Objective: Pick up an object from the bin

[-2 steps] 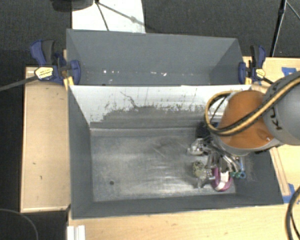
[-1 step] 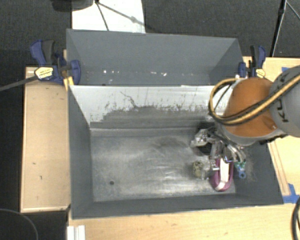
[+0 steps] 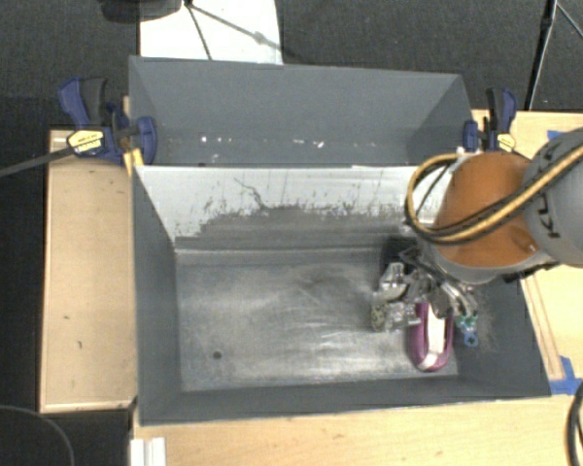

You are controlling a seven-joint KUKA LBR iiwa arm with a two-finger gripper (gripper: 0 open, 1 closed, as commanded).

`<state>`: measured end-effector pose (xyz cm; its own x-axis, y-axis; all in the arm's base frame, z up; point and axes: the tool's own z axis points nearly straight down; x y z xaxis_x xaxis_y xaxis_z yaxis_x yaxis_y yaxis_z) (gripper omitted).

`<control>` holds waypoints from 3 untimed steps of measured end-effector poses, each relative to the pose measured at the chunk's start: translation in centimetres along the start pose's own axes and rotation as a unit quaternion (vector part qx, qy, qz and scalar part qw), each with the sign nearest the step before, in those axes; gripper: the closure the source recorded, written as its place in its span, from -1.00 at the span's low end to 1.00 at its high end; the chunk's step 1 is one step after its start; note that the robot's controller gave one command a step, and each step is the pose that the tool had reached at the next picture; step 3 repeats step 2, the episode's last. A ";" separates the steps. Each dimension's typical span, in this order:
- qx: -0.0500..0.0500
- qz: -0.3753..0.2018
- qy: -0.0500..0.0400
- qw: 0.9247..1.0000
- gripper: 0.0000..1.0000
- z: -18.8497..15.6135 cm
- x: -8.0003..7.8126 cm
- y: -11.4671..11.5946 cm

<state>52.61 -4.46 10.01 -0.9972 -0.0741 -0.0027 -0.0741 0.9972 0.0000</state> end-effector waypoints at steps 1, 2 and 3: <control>0.000 0.004 -0.003 1.000 1.00 -6.3 -2.6 -0.9; 0.001 -0.001 -0.004 1.000 1.00 -16.2 -0.8 -0.9; 0.001 -0.001 -0.004 1.000 1.00 -16.2 -0.8 -0.9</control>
Offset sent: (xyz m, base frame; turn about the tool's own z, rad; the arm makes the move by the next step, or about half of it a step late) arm 0.0237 -0.0066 0.0588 0.0058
